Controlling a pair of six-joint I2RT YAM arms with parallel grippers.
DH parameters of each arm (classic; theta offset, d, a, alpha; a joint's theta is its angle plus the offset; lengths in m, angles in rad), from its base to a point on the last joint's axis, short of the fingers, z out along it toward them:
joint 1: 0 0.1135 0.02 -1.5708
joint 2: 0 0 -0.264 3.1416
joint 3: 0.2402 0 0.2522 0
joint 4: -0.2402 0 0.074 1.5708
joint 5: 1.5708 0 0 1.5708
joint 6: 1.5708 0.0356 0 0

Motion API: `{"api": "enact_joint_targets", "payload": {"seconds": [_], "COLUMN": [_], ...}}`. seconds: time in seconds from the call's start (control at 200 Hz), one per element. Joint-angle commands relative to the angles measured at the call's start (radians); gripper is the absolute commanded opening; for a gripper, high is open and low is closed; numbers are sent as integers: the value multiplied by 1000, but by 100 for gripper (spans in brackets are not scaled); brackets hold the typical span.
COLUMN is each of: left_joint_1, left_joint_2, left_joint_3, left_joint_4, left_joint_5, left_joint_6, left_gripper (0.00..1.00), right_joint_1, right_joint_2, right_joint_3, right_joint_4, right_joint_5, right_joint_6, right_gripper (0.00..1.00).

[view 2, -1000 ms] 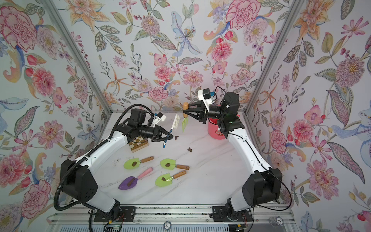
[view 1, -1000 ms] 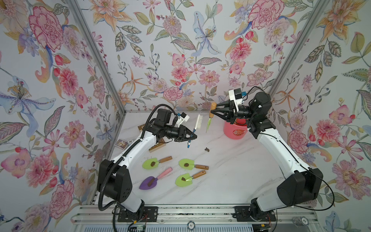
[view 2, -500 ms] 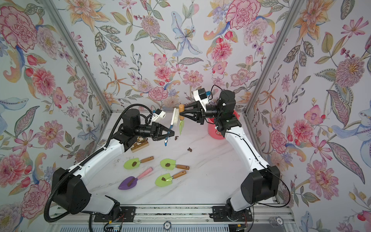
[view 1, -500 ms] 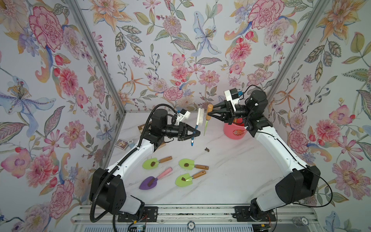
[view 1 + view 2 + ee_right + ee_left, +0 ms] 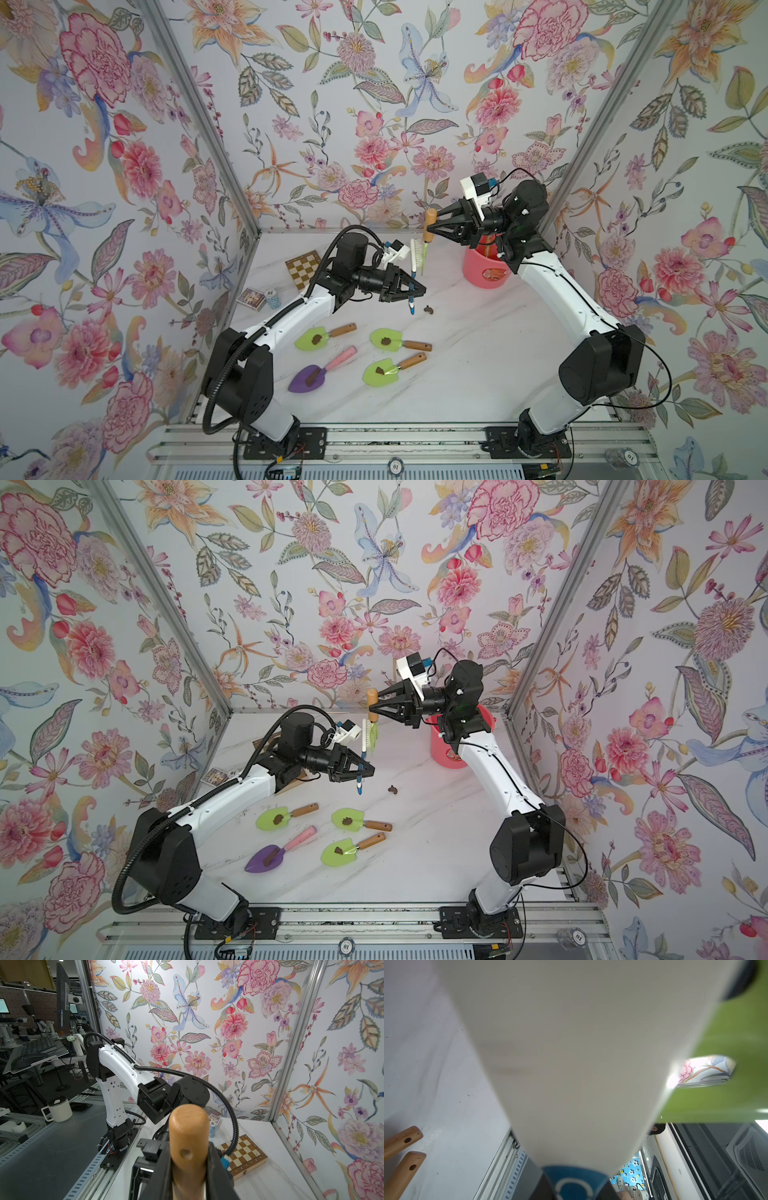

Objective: Brush the soil off the hand trowel and place it into the bucket
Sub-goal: Brush off the soil from the hand trowel, then place the hand trowel in the bucket.

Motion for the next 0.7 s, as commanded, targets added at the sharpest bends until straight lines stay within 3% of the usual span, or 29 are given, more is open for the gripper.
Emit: {"api": "enact_joint_targets", "payload": {"seconds": [0.0,0.115,0.28,0.48,0.535,0.696], "left_joint_1": [-25,-28,-21,10,16,21], "left_joint_2": [83,176,237,268,262,247], "left_joint_3": [84,168,199,236,246,295], "left_joint_4": [-274,-444,-303,-254,-255,-319], "left_joint_5": [-31,-142,-228,-351,-392,-513], "left_joint_6": [245,384,291,251,256,307], "left_gripper": [0,0,0,0,0,0], "right_joint_1": [-12,-61,-166,-243,-255,-300], "right_joint_2": [-2,-17,-44,-35,-7,79], "right_joint_3": [43,35,11,30,50,33], "right_joint_4": [82,52,-68,-329,-389,-365], "right_joint_5": [2,104,356,871,1081,1304], "right_joint_6": [49,51,25,-109,-126,-123], "right_gripper": [0,0,0,5,4,4]}}
